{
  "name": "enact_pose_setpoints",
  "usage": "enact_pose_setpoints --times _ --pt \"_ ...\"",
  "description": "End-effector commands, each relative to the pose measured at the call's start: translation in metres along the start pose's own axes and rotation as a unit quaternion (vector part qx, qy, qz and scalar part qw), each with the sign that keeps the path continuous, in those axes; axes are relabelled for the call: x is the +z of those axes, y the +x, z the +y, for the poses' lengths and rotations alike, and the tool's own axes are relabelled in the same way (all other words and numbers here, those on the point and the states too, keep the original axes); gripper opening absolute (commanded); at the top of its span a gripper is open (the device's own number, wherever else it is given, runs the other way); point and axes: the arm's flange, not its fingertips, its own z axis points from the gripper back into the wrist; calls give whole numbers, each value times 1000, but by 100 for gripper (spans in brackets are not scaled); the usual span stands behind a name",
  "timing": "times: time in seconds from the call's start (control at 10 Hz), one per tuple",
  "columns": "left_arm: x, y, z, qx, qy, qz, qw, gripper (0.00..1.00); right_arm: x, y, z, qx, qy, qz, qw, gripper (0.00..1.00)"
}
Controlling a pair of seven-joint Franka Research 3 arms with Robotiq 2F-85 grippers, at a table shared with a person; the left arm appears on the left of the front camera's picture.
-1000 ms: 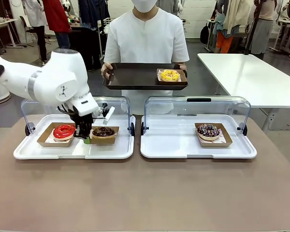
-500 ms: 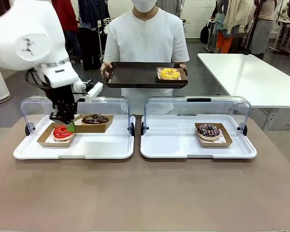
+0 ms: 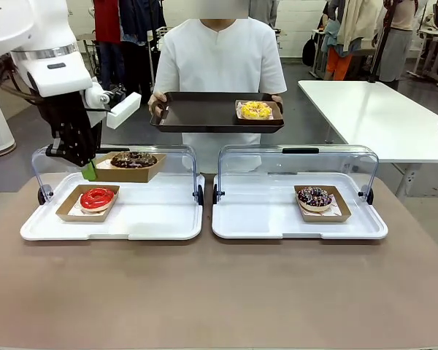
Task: Provide the desired donut to the person.
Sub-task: Pick up and lift the Paper togo box containing the Donut pointed at by the person.
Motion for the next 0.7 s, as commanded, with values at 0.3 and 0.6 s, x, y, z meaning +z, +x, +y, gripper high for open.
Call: enact_pose_setpoints --times 0.3,0.6 --pt "3 0 4 -1 3 1 1000 0 0 0 0 0 0 -1 1000 100" --pt "3 0 4 -1 3 1 1000 0 0 0 0 0 0 -1 1000 100"
